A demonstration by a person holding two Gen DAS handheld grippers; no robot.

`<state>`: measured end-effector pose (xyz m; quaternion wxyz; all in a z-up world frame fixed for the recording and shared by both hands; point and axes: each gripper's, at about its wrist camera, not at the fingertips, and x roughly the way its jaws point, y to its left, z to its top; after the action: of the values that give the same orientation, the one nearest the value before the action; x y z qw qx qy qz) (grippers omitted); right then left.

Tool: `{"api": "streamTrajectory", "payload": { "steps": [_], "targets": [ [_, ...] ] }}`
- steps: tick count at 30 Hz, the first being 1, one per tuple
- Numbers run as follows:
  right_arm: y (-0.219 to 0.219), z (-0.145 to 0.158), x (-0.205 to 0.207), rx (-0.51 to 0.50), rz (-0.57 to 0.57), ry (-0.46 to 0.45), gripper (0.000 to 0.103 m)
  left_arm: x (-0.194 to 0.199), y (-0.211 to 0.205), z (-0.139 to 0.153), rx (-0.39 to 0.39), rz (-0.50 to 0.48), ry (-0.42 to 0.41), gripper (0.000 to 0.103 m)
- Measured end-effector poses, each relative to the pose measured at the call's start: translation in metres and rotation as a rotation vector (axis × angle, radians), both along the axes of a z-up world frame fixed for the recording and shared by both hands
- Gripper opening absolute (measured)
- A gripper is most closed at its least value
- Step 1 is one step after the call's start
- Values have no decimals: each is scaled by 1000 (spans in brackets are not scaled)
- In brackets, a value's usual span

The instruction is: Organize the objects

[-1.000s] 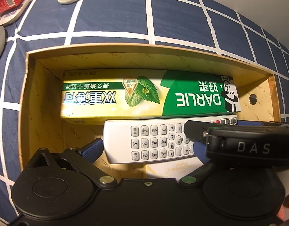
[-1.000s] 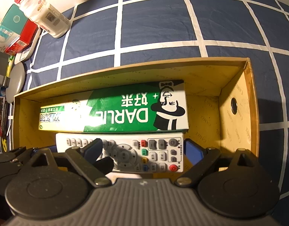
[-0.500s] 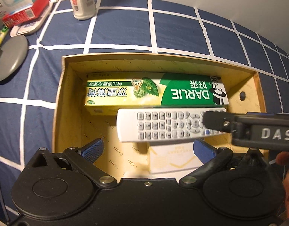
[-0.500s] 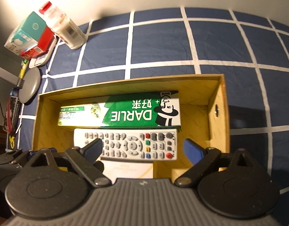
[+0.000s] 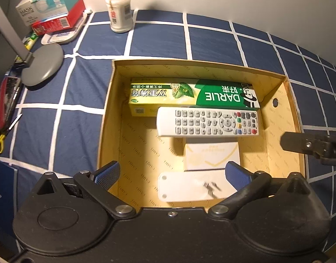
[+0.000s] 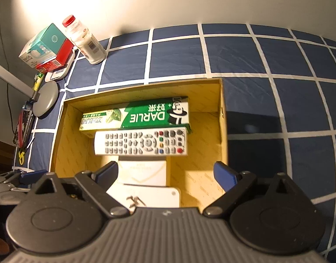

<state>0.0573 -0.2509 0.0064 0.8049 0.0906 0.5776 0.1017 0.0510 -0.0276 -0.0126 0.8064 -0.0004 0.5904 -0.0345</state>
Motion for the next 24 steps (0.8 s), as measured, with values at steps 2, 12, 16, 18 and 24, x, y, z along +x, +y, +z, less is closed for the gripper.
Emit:
{"api": "streamTrajectory", "payload": {
  "steps": [2,12,16,18,24],
  "targets": [
    [-3,3,-8,-3,-2,-1,94,-7,1,5,6,2,-9,103],
    [-13,8,-42,-9,4,3,97,-32,11,21,9,28,-42,103],
    [-15,7,-51,-25,12,4,100,-37,11,23,6,29,-49,103],
    [-15,6,-55,-30,16,7,101,-39,11,23,8,25,-49,103],
    [-16,4,-63,-37,22,12,101,-45,9,23,19,12,-50,103]
  ]
}}
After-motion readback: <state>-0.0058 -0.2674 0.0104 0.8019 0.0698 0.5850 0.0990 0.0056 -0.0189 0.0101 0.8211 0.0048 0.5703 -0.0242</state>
